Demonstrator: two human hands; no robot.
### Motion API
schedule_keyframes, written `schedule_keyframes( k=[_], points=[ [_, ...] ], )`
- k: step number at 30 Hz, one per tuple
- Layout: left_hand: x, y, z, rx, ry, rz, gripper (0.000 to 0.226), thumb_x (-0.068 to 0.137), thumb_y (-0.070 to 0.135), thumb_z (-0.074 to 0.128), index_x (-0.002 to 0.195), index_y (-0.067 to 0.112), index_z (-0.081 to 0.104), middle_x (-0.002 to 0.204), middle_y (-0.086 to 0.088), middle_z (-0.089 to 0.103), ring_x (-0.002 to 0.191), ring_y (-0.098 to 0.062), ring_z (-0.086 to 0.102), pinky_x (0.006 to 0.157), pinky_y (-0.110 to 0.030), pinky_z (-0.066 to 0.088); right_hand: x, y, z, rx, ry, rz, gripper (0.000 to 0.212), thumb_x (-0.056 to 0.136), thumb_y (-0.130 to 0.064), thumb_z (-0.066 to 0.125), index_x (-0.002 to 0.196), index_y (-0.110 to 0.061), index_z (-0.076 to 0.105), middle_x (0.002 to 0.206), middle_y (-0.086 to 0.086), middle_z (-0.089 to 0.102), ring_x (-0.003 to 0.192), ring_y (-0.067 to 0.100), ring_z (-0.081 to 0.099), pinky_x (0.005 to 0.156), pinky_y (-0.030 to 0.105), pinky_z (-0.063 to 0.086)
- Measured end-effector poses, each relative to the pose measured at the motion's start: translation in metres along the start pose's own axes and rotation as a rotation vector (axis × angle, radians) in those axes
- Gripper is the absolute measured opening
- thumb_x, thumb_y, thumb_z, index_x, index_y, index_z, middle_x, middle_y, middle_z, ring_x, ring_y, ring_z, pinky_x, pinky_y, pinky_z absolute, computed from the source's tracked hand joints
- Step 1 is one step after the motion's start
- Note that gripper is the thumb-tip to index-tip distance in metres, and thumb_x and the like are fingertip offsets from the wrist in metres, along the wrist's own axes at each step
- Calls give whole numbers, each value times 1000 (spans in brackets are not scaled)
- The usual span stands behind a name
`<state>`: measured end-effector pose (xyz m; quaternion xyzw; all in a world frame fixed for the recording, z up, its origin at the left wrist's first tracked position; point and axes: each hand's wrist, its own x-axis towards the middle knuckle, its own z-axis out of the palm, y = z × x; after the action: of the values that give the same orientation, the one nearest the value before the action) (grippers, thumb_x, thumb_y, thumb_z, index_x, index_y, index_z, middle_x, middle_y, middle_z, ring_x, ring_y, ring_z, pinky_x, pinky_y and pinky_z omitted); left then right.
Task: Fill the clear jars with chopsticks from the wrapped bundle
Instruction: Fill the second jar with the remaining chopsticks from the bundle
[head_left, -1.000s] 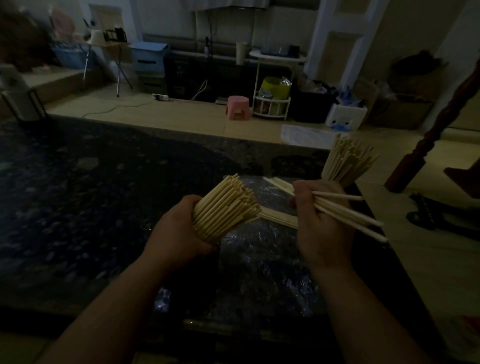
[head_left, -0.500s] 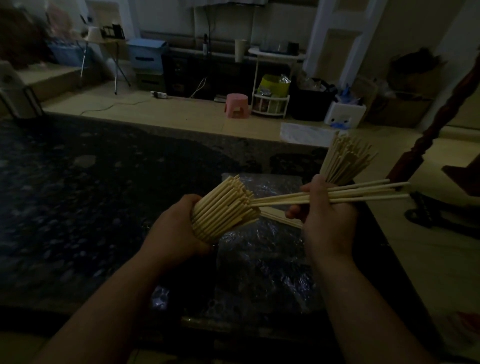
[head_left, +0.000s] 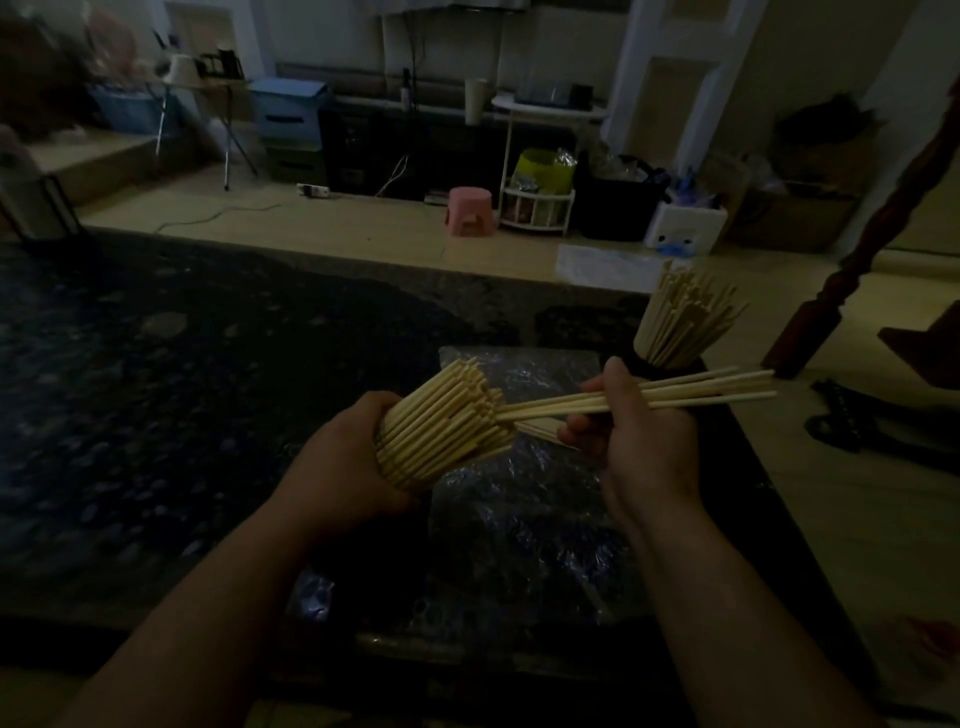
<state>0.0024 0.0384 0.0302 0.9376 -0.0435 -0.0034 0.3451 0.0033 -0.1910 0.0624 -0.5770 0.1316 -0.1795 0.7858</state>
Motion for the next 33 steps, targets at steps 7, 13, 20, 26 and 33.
schedule_keyframes(
  k=[7, 13, 20, 26, 33],
  points=[
    [0, -3, -3, -31, -7, 7, 93, 53, 22, 91, 130, 37, 41, 107, 18, 52, 97, -2, 52, 72, -18, 41, -8, 3, 8, -9, -78, -7, 31, 97, -22, 55, 72, -5, 60, 46, 2, 58, 41, 11, 57, 44, 25, 53],
    [0, 6, 7, 59, -44, 80, 85, 55, 19, 89, 126, 35, 45, 103, 20, 49, 95, -1, 51, 69, -6, 35, -13, 20, 4, -430, -230, -57, 33, 95, -36, 57, 69, -19, 69, 60, -3, 67, 55, 7, 63, 52, 19, 49],
    [0, 8, 7, 56, -47, 64, 89, 55, 21, 89, 129, 34, 43, 112, 15, 52, 103, -6, 53, 82, -22, 44, -13, 22, 11, -381, -224, -119, 25, 88, -31, 68, 103, -19, 53, 79, -7, 63, 62, -5, 60, 55, 11, 45],
    [-1, 9, 6, 90, -32, 66, 87, 54, 24, 88, 129, 34, 45, 108, 15, 53, 99, -7, 55, 81, -25, 47, 4, -9, 0, -62, 135, -308, 24, 97, -17, 55, 114, -29, 43, 100, 1, 63, 77, 7, 63, 65, 22, 52],
    [-1, 12, 10, 95, -51, 54, 86, 54, 21, 88, 127, 35, 45, 103, 18, 49, 98, -7, 54, 76, -22, 42, -9, 18, 0, -589, 4, -310, 30, 101, -30, 44, 90, -13, 67, 82, 4, 66, 77, 19, 62, 67, 32, 48]
  ],
)
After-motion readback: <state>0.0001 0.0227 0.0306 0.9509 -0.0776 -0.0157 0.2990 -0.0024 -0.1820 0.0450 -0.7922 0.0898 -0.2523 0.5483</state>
